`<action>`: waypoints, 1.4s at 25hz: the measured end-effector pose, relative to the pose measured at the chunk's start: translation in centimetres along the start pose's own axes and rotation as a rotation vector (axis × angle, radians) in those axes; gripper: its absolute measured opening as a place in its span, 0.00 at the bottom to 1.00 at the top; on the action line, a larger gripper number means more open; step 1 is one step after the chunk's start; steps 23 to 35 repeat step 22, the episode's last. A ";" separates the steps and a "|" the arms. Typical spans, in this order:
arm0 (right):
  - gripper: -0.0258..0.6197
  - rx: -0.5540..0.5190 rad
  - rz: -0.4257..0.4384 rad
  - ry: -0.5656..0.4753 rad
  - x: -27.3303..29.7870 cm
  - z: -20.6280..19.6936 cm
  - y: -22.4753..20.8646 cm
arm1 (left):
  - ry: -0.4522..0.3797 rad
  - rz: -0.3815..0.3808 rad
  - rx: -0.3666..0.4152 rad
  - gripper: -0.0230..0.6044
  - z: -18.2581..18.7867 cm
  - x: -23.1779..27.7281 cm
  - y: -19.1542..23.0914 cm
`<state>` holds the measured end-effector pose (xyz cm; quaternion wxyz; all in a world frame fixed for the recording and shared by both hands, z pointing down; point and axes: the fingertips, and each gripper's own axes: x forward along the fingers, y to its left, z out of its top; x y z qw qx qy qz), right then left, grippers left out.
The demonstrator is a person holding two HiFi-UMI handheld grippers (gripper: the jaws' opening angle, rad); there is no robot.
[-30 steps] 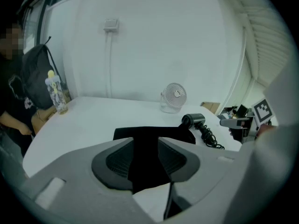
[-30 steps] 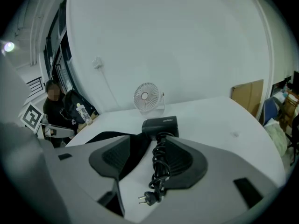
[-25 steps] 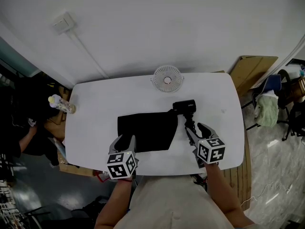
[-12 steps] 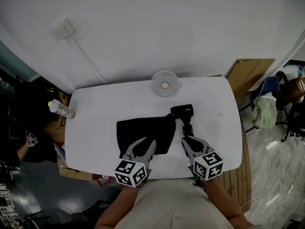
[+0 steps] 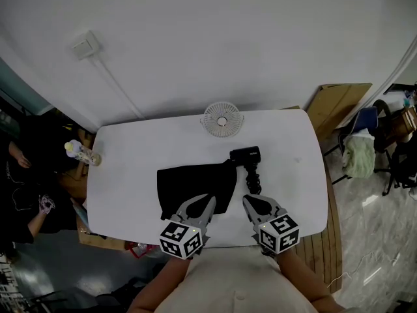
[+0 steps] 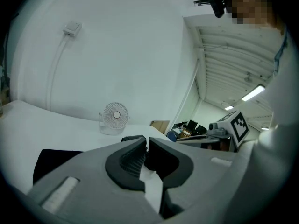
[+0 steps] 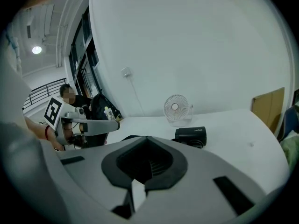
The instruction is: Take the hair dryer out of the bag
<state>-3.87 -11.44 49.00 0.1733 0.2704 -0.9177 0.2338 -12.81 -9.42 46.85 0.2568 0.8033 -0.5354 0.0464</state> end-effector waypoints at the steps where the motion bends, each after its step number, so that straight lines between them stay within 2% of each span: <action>1: 0.06 0.000 0.001 -0.002 0.0 0.1 0.0 | 0.000 0.000 -0.001 0.08 0.0 0.1 0.0; 35: 0.06 0.005 -0.004 0.004 -0.4 -0.2 -0.4 | 0.035 -0.033 -0.023 0.08 -0.9 0.1 -0.3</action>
